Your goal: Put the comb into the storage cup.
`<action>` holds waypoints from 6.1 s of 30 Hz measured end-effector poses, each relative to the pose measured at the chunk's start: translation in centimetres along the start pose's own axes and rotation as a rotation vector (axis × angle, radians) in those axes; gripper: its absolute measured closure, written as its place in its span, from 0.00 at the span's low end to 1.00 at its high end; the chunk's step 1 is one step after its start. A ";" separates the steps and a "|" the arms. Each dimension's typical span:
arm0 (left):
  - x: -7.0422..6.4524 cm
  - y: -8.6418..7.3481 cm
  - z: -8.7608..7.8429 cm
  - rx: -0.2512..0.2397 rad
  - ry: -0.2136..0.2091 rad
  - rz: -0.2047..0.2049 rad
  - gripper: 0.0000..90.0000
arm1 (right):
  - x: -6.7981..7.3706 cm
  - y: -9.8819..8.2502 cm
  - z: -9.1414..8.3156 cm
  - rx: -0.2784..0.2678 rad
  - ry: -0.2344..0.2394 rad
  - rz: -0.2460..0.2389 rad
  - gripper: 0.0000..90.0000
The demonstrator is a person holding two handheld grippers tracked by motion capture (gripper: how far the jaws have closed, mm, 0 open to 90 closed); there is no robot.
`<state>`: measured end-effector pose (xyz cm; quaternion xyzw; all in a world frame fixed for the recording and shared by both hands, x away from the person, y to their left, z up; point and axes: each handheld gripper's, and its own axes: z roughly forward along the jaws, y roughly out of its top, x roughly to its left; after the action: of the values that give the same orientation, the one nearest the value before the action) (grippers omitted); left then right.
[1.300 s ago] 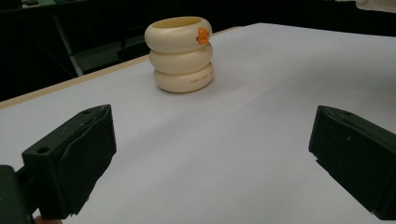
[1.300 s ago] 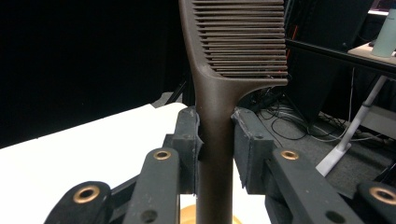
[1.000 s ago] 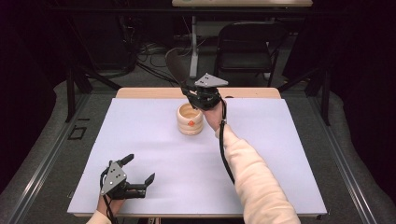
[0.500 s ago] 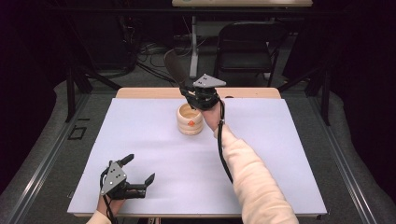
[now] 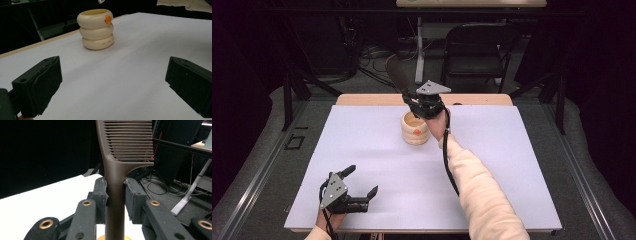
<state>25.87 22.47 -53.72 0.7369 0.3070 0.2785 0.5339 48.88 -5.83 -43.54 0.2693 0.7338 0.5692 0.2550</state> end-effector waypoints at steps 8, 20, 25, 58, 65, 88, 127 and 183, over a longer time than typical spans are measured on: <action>0.0 0.0 0.0 -0.002 0.000 0.000 0.01 | 0.3 -0.3 0.6 0.013 0.007 0.004 0.80; 0.0 0.0 -0.1 -0.003 0.002 0.003 0.01 | 0.2 -0.8 1.0 0.015 0.007 0.010 0.80; 0.0 0.0 -0.1 -0.003 0.003 0.000 0.01 | 0.2 -1.0 1.1 0.019 0.008 0.013 0.80; 0.0 0.0 -0.2 -0.004 0.004 0.001 0.01 | -0.4 -3.2 1.7 0.054 0.010 0.039 0.80; 0.0 0.0 -0.2 -0.004 0.004 0.001 0.01 | -0.4 -3.6 1.7 0.064 0.011 0.040 0.80; 0.0 0.0 -0.1 -0.005 0.005 -0.004 0.01 | -0.5 -5.1 1.7 0.096 0.022 0.045 0.80; 0.0 0.0 -0.1 -0.005 0.008 -0.001 0.01 | -0.7 -6.2 1.5 0.208 0.039 0.049 0.80; -0.2 0.2 0.0 -0.008 0.006 0.003 0.01 | -0.6 -3.5 -1.2 0.302 0.073 0.042 0.43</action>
<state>25.79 22.33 -53.58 0.7346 0.3064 0.2825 0.5355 48.11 -7.77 -46.67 0.2990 0.8140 0.4670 0.1727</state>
